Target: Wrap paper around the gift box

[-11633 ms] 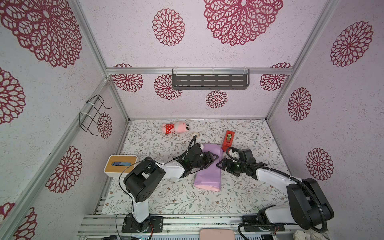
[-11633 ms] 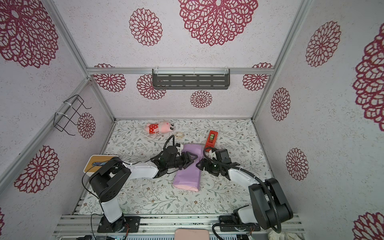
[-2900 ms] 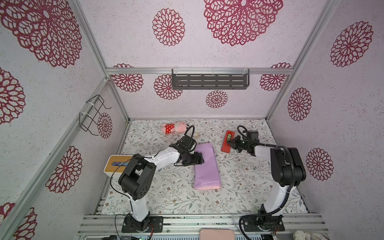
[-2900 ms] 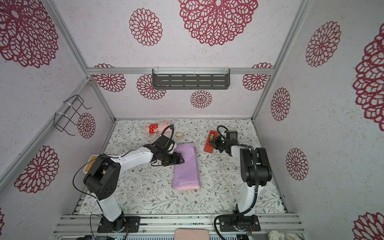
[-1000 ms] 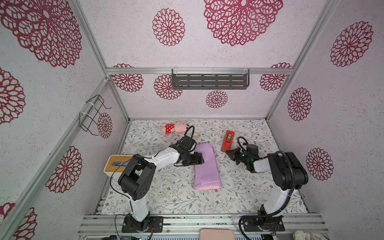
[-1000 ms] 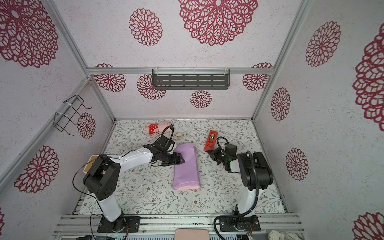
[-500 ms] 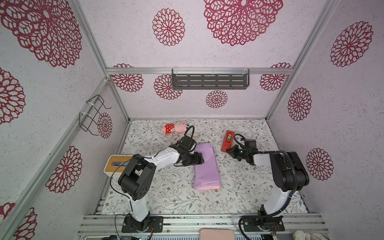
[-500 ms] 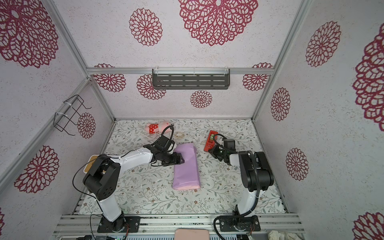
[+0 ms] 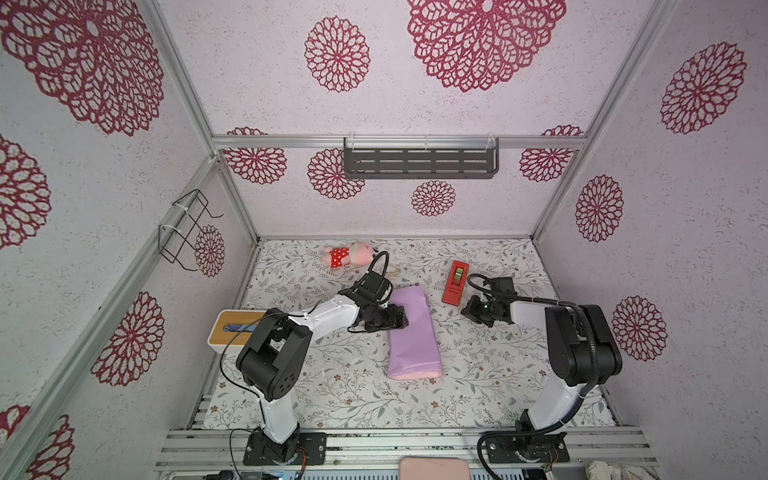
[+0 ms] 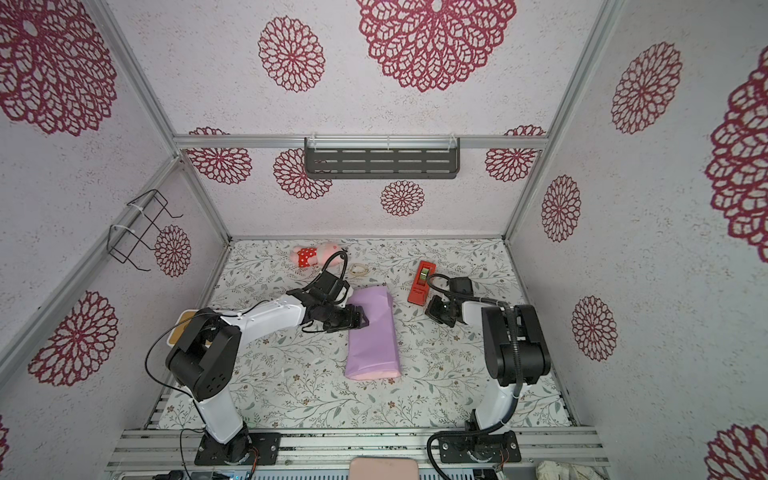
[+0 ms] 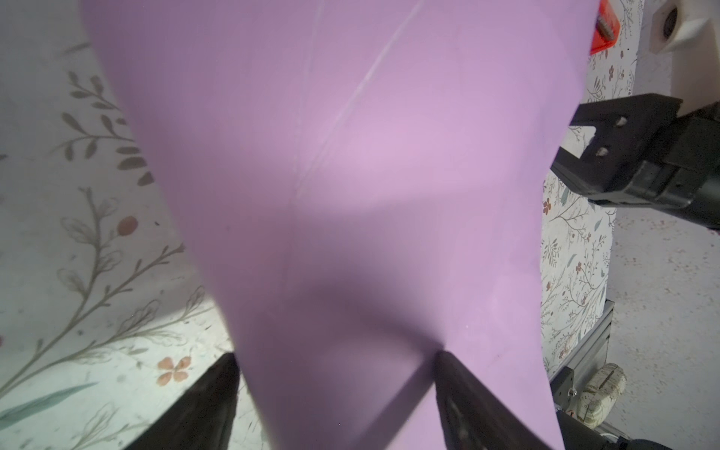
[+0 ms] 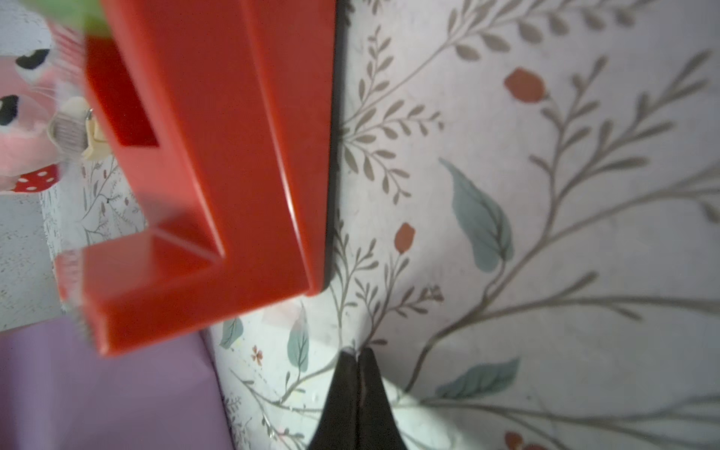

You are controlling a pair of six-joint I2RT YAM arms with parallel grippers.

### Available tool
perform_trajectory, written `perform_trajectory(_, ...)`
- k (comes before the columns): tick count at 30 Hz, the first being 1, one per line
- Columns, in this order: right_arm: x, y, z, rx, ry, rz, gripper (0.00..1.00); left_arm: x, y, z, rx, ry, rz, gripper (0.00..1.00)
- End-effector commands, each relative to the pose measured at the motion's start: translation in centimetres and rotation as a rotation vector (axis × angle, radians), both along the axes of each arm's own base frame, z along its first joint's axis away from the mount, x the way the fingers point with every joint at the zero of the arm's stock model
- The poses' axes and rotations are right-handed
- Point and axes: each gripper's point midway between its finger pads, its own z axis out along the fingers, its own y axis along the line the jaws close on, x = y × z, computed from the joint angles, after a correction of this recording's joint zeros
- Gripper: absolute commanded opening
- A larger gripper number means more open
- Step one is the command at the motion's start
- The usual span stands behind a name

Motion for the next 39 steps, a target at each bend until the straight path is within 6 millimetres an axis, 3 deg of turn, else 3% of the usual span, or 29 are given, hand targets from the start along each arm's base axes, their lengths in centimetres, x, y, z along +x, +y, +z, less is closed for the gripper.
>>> perform_trajectory(1,-1.0,0.9,5.8,0.087,-0.143,-0.008,0.00,-1.4,2.8,-3.9,0.151,0.066,0.018,0.81)
perform_trajectory(6,-3.7,3.8,11.3,0.320,-0.324,-0.141,0.00,-1.3,2.6,-3.9,0.148,0.067,0.015,0.81)
perform_trajectory(12,-6.2,5.8,13.9,0.375,-0.497,-0.313,0.00,-1.2,2.5,-3.8,0.148,0.061,0.014,0.81)
perform_trajectory(19,-6.5,9.3,13.5,0.374,-0.575,-0.318,0.00,-1.2,2.4,-3.7,0.143,0.060,0.009,0.81)
perform_trajectory(28,-4.9,13.3,11.6,0.333,-0.601,-0.216,0.00,-1.2,2.4,-3.9,0.139,0.059,0.006,0.80)
perform_trajectory(39,-5.0,13.1,9.1,0.206,-0.583,-0.173,0.00,-1.3,2.4,-4.0,0.136,0.059,0.002,0.80)
